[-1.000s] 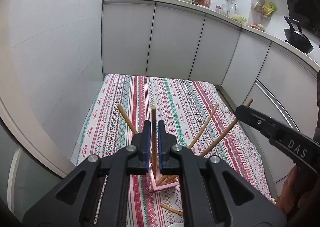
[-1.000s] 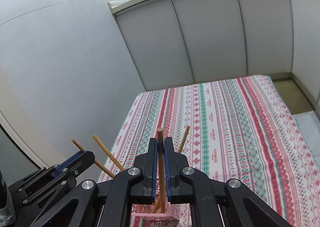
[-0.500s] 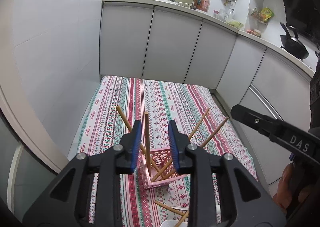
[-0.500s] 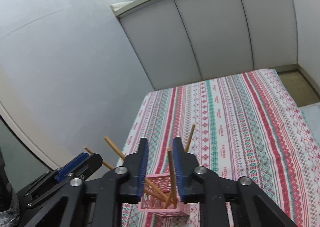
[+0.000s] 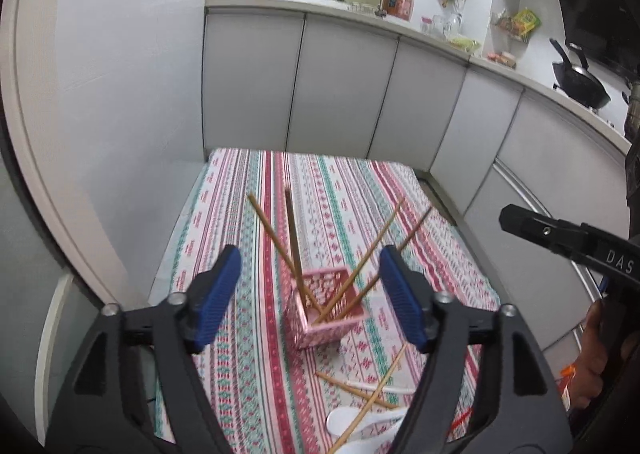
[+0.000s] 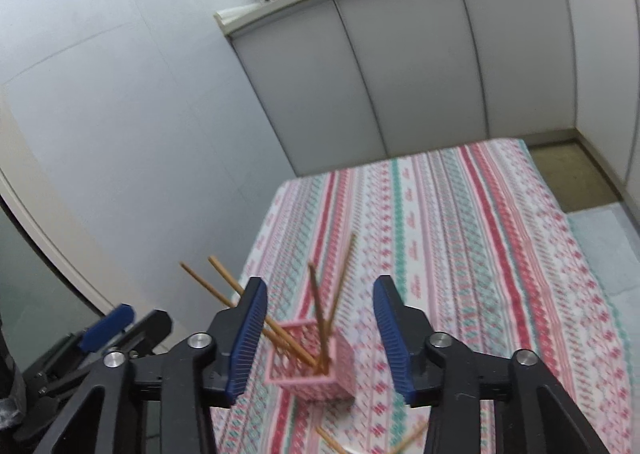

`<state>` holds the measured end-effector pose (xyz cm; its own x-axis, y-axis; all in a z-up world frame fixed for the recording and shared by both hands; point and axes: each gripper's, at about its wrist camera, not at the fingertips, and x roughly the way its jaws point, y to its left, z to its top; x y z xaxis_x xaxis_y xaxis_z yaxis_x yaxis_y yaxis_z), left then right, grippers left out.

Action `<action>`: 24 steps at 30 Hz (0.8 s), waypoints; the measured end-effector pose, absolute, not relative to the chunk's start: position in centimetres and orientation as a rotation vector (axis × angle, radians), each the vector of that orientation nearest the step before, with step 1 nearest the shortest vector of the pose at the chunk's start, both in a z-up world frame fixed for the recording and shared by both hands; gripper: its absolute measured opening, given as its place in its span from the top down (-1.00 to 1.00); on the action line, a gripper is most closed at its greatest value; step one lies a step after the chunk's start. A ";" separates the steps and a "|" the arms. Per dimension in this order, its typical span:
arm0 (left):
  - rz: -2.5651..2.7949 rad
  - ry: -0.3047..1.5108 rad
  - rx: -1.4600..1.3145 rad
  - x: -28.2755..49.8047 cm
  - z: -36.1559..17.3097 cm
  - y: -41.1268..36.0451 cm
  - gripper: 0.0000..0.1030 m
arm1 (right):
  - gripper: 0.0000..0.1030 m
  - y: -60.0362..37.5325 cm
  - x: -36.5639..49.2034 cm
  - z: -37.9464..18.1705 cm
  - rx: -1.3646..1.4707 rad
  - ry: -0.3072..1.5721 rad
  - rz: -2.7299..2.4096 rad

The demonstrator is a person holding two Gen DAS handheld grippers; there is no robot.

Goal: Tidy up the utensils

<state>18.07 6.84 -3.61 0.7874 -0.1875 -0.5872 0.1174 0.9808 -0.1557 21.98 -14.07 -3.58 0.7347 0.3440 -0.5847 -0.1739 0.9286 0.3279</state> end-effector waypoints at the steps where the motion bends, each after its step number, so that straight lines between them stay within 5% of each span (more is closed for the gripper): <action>1: -0.170 0.661 -0.111 18.0 -3.9 6.9 -0.54 | -0.12 -14.4 21.6 -3.8 0.254 0.703 0.280; 3: -0.185 0.706 -0.114 18.0 -4.6 7.0 -0.66 | -0.34 -15.0 21.1 -4.5 0.246 0.733 0.267; 9: -0.233 0.870 -0.137 18.3 -8.0 6.9 -0.70 | -0.60 -16.7 20.1 -7.0 0.212 0.824 0.222; 24: -0.305 1.063 0.095 17.7 -15.2 1.6 -0.70 | -0.68 -21.2 19.4 -14.8 0.164 1.100 0.106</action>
<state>17.68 1.59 -15.17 0.4488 -0.2010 -0.8707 0.2917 0.9540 -0.0699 19.36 -21.21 -14.83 0.4500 0.1664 -0.8774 -0.0043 0.9829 0.1842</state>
